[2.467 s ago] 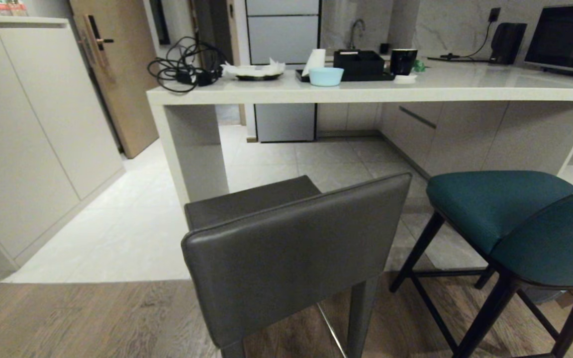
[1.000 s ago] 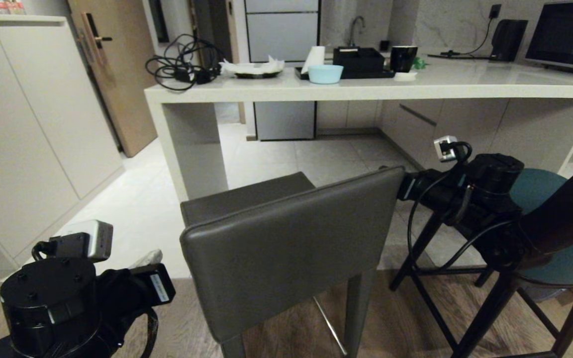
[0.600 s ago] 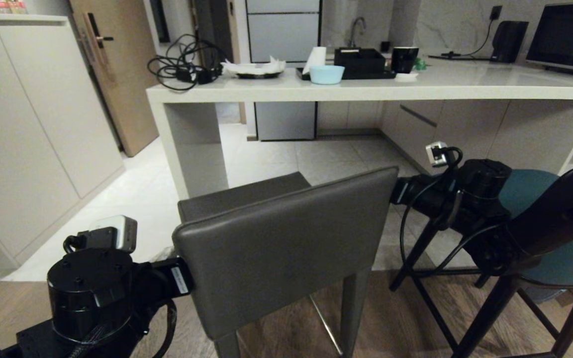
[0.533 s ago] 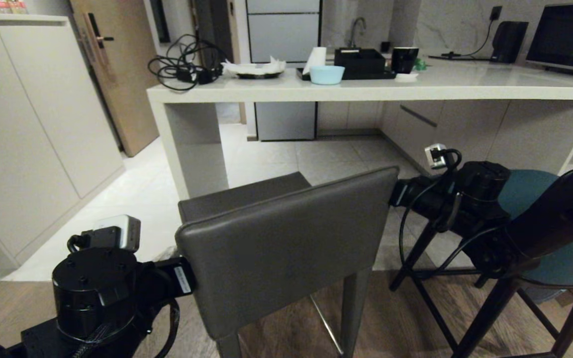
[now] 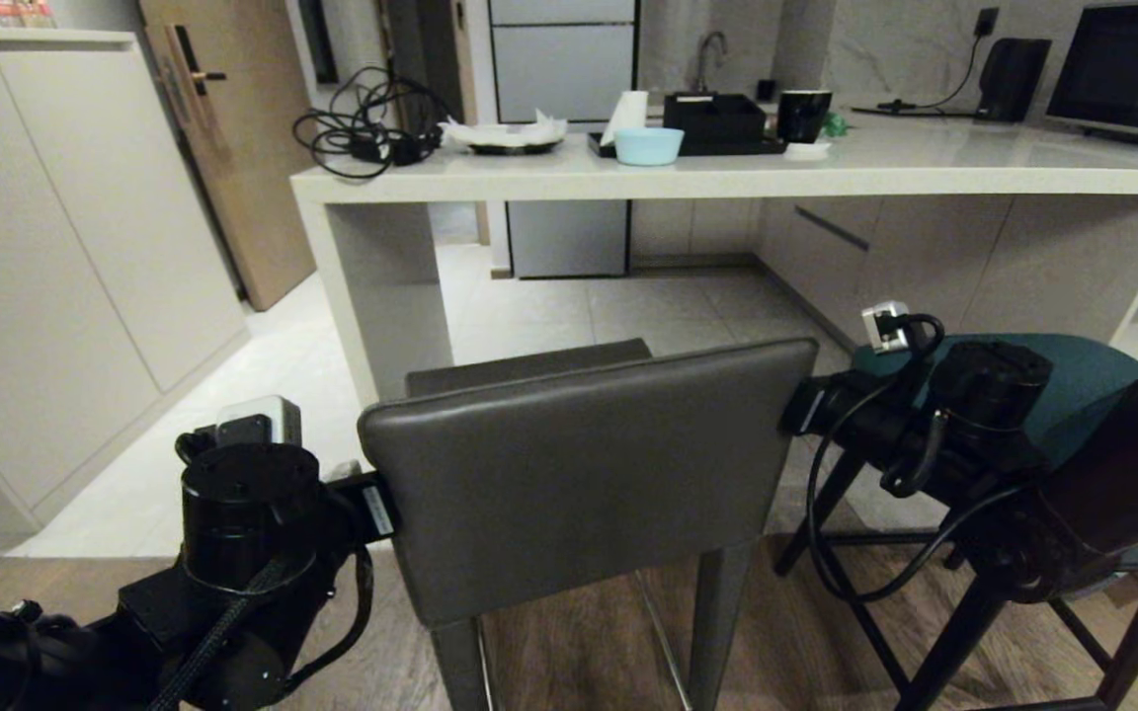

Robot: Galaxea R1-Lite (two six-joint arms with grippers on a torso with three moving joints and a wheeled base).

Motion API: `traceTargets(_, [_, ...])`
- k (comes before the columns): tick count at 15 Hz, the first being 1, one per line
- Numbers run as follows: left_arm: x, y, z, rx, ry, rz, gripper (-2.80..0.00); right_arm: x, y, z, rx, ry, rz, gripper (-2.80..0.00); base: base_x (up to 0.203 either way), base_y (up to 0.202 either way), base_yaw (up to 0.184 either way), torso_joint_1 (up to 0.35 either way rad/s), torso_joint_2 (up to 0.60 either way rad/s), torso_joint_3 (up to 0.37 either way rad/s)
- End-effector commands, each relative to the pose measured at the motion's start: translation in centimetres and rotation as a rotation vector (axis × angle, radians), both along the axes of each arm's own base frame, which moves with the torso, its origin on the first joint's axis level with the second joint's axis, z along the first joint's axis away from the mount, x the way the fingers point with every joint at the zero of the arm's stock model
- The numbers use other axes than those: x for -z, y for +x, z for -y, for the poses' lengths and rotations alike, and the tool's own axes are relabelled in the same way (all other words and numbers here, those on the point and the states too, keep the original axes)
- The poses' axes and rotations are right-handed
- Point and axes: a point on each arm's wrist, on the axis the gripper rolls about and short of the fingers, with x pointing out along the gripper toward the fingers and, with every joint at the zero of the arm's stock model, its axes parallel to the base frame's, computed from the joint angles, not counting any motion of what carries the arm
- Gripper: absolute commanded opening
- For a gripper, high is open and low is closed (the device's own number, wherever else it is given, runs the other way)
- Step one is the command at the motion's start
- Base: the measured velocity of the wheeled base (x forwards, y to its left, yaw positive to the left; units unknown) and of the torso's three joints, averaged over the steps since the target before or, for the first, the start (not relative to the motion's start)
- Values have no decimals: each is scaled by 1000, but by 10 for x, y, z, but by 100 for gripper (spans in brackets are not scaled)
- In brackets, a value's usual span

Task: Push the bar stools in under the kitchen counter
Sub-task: Push the gray chair back under the dining table

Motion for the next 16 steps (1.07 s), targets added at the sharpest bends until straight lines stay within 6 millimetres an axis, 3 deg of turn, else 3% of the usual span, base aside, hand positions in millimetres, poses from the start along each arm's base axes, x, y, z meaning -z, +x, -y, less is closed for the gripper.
traceTargets(1, [1, 15, 4, -9, -3, 2, -280, -19, -22, -10, -66, 19, 58, -280, 0, 0, 0, 0, 0, 0])
traceTargets(8, [-19, 58, -1, -55, 30, 43, -280, -10, -26, -9, -68, 7, 24, -280, 0, 0, 0, 0, 0, 0])
traceTargets(11, [-12, 61, -9, -75, 40, 24, -280, -10, -26, -9, -68, 7, 22, -280, 0, 0, 0, 0, 0, 0])
traceTargets(16, [-4, 48, -16, -69, 48, -2, -280, -7, -18, -13, -63, 4, 20, -280, 0, 0, 0, 0, 0, 0])
